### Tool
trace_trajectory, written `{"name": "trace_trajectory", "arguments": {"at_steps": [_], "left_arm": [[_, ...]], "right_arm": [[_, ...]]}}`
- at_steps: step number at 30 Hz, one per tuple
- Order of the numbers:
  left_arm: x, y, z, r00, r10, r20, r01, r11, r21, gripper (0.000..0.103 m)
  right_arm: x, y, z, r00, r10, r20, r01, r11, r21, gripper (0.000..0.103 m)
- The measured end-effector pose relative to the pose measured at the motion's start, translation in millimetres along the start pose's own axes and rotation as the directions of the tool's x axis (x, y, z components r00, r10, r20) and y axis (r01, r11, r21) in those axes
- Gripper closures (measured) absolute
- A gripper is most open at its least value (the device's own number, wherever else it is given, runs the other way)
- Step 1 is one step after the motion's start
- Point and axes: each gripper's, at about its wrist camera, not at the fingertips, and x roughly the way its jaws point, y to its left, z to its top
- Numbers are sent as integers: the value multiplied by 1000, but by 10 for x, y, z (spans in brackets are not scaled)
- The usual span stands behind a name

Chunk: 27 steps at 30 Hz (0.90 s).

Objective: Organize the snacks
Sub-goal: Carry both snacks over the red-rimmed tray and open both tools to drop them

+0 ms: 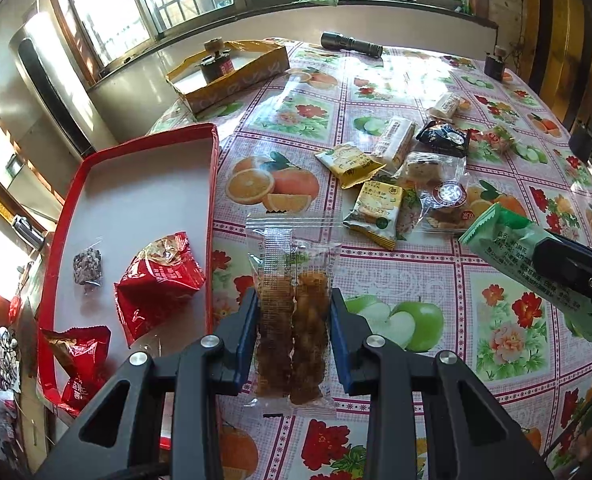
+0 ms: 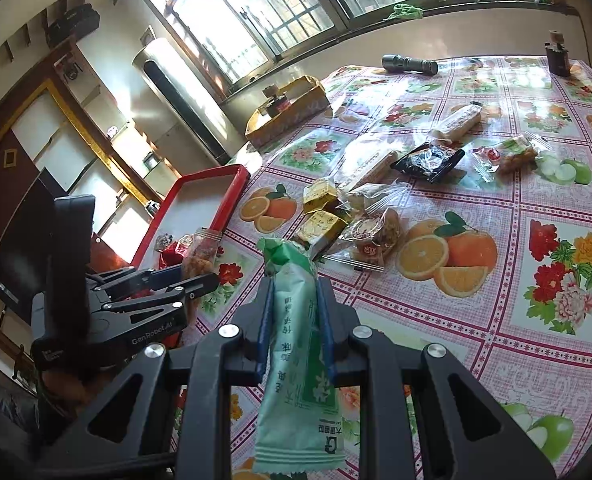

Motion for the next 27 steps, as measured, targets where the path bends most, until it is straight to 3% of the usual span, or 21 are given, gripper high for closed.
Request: {"name": "trace_trajectory", "arguments": {"at_steps": [11, 20, 27], "left_arm": [[28, 696, 101, 999, 43, 6, -42, 991, -125, 70], [188, 1539, 233, 995, 95, -25, -98, 956, -278, 70], [406, 1768, 193, 993, 95, -73, -114, 937, -329, 70]], "right_arm": [[487, 357, 287, 994, 103, -21, -104, 994, -28, 80], [1295, 822, 641, 971, 231, -67, -234, 972, -37, 80], [1962, 1046, 802, 951, 289, -113, -292, 957, -3, 80]]}}
